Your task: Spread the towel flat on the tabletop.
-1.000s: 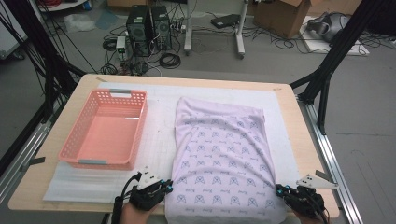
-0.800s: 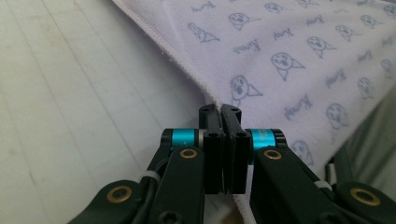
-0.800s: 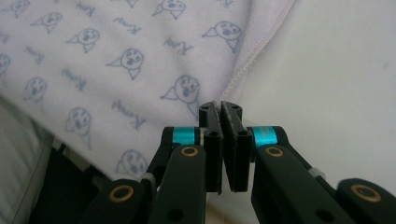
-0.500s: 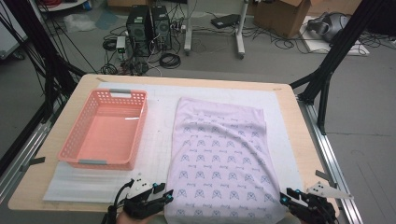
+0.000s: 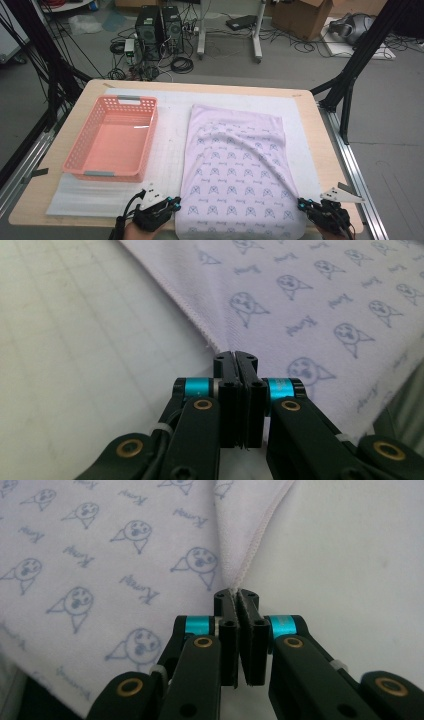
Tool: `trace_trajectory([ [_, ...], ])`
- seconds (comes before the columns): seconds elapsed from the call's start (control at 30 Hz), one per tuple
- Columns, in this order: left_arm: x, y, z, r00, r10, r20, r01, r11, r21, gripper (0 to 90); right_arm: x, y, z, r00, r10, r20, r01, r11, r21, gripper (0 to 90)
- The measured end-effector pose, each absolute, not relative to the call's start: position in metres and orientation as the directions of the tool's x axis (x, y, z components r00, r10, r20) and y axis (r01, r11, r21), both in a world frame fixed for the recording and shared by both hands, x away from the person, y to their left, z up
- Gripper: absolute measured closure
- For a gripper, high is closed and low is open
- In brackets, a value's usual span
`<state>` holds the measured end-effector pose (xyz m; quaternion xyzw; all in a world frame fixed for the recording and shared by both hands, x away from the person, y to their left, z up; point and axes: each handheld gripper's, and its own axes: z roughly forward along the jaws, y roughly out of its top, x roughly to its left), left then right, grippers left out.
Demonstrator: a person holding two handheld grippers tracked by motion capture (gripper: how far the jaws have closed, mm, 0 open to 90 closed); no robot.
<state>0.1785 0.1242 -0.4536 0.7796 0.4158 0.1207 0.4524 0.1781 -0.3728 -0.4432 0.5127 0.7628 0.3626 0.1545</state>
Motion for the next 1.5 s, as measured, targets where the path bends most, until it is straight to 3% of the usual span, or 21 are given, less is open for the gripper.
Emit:
trace_trajectory([
  [0.1, 0.165, 0.126, -0.453, 0.642, 0.745, -0.181, 0.536, -0.267, 0.801, 88.3, 0.171, -0.378, -0.442, -0.446, 0.882, 0.153, 0.682, 0.224, 0.697, 87.3],
  [0.2, 0.159, 0.127, -0.453, 0.647, 0.740, -0.187, 0.532, -0.262, 0.805, 87.3, 0.168, -0.379, -0.440, -0.466, 0.861, 0.207, 0.706, 0.220, 0.673, 72.1],
  [0.33, 0.168, 0.128, -0.452, 0.633, 0.743, -0.216, 0.523, -0.205, 0.827, 64.1, 0.169, -0.380, -0.437, -0.429, 0.879, 0.207, 0.689, 0.171, 0.704, 67.3],
  [0.43, 0.178, 0.126, -0.453, 0.621, 0.754, -0.215, 0.526, -0.197, 0.828, 58.9, 0.176, -0.375, -0.438, -0.402, 0.897, 0.181, 0.667, 0.151, 0.730, 69.7],
  [0.57, 0.194, 0.122, -0.456, 0.610, 0.760, -0.226, 0.538, -0.187, 0.822, 59.9, 0.190, -0.363, -0.444, -0.410, 0.903, 0.127, 0.664, 0.200, 0.720, 74.0],
  [0.67, 0.199, 0.112, -0.459, 0.630, 0.747, -0.211, 0.529, -0.214, 0.821, 61.0, 0.190, -0.358, -0.444, -0.430, 0.897, 0.099, 0.654, 0.234, 0.719, 86.1],
  [0.73, 0.198, 0.106, -0.459, 0.633, 0.757, -0.160, 0.505, -0.248, 0.827, 67.8, 0.190, -0.358, -0.443, -0.434, 0.897, 0.086, 0.654, 0.248, 0.715, 87.3],
  [0.8, 0.199, 0.108, -0.458, 0.628, 0.762, -0.159, 0.514, -0.253, 0.820, 84.2, 0.189, -0.361, -0.442, -0.429, 0.899, 0.088, 0.659, 0.245, 0.711, 87.5],
  [1.03, 0.185, 0.120, -0.454, 0.643, 0.744, -0.180, 0.532, -0.265, 0.804, 85.0, 0.178, -0.370, -0.439, -0.446, 0.892, 0.078, 0.665, 0.272, 0.696, 87.6],
  [1.1, 0.184, 0.120, -0.453, 0.649, 0.738, -0.184, 0.529, -0.264, 0.806, 81.2, 0.176, -0.370, -0.438, -0.462, 0.881, 0.104, 0.677, 0.274, 0.683, 80.8],
  [1.17, 0.186, 0.121, -0.452, 0.639, 0.743, -0.201, 0.527, -0.233, 0.817, 68.5, 0.175, -0.372, -0.436, -0.437, 0.891, 0.120, 0.670, 0.234, 0.705, 68.3],
  [1.3, 0.194, 0.123, -0.448, 0.629, 0.744, -0.227, 0.507, -0.171, 0.845, 55.7, 0.181, -0.380, -0.433, -0.384, 0.914, 0.131, 0.623, 0.151, 0.767, 69.5],
  [1.5, 0.206, 0.123, -0.446, 0.633, 0.736, -0.240, 0.485, -0.136, 0.864, 49.5, 0.212, -0.371, -0.443, -0.368, 0.918, 0.149, 0.624, 0.125, 0.771, 67.8],
])
